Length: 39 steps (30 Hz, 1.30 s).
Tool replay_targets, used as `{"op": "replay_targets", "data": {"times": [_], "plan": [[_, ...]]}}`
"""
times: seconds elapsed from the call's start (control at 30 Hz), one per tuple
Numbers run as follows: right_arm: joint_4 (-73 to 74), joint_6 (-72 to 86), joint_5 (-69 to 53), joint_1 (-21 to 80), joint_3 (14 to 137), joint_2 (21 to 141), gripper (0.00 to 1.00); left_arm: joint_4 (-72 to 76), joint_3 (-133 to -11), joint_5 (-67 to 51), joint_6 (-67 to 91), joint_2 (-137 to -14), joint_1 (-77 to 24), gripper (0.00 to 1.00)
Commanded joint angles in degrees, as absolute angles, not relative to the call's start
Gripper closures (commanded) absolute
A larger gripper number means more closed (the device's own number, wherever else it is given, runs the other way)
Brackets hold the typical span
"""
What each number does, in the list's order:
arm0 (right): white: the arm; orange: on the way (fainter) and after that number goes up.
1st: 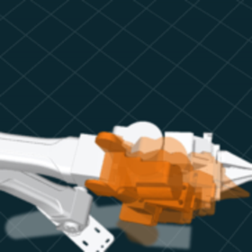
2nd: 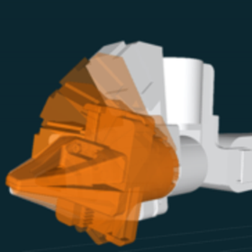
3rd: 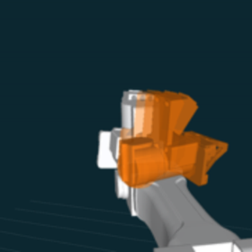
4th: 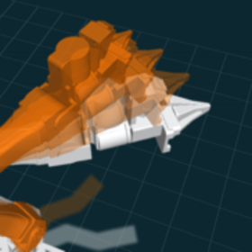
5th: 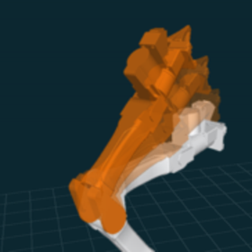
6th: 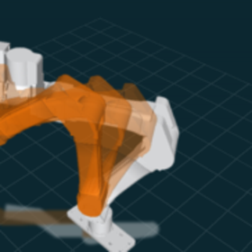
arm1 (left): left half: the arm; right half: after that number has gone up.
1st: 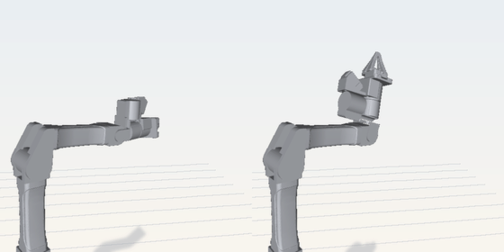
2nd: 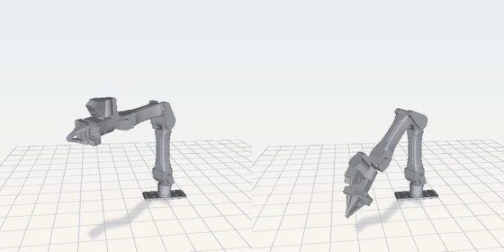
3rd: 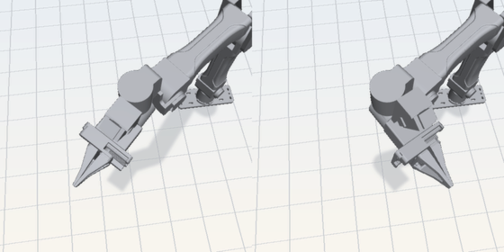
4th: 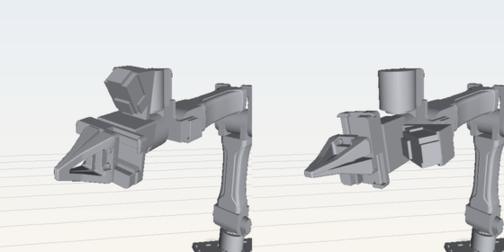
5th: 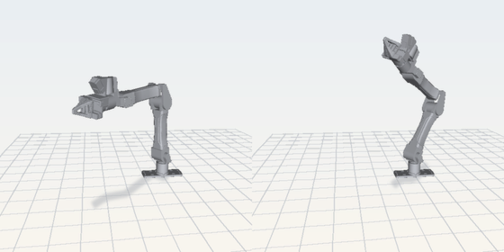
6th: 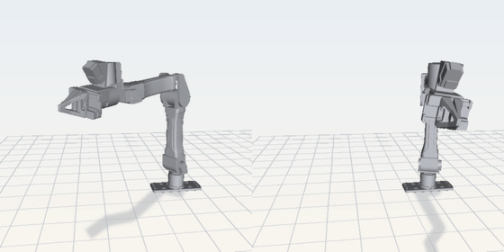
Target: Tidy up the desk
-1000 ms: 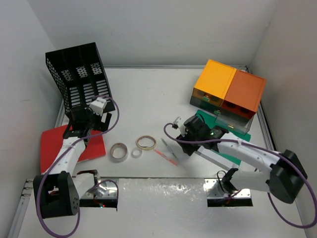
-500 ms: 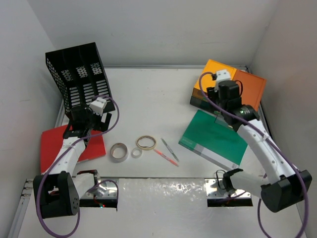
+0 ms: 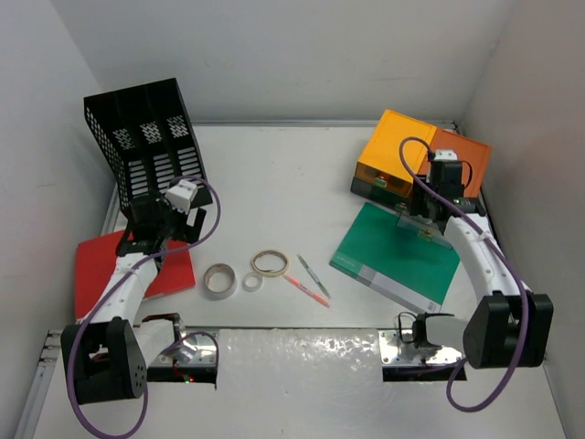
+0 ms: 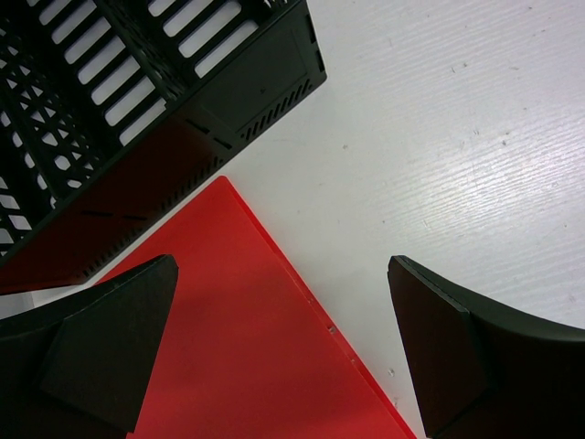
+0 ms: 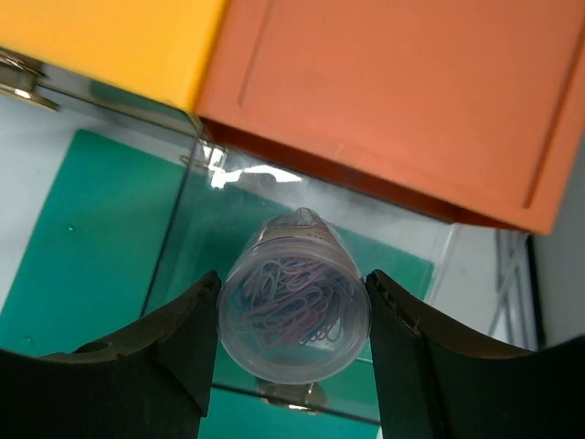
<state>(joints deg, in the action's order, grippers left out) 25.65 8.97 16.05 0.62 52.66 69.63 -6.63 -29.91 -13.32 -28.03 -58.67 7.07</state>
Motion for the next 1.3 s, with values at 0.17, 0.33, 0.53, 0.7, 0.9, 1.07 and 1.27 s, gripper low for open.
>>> {"op": "replay_targets", "data": {"times": [0.17,0.33,0.53,0.7,0.9,1.07,1.27], "plan": [[20.0,12.1,9.1,-5.3,51.0,74.9,0.82,-4.9,-29.7,-14.3,-28.3,-57.0,6.9,0.01],[20.1,12.0,7.9,-5.5,51.5,76.5,0.4,-5.1,-29.5,-14.3,-28.4,-56.3,6.9,0.01],[21.5,11.6,7.6,-5.5,53.3,75.1,0.19,-5.0,-29.5,-14.6,-28.4,-56.6,6.9,0.01],[25.0,10.6,6.9,-5.5,56.1,70.4,0.16,-4.8,-29.6,-14.2,-28.5,-57.1,6.9,0.01],[25.5,11.9,0.8,-5.5,55.2,62.3,0.26,-4.8,-29.5,-14.4,-28.5,-57.1,6.9,0.01],[25.6,14.1,-8.8,-5.0,46.7,55.1,0.91,-4.7,-29.4,-14.2,-28.6,-56.8,6.9,0.01],[28.2,15.6,-14.1,-2.6,38.0,52.4,1.0,-4.8,-29.6,-14.7,-28.3,-57.0,6.9,0.01]]}}
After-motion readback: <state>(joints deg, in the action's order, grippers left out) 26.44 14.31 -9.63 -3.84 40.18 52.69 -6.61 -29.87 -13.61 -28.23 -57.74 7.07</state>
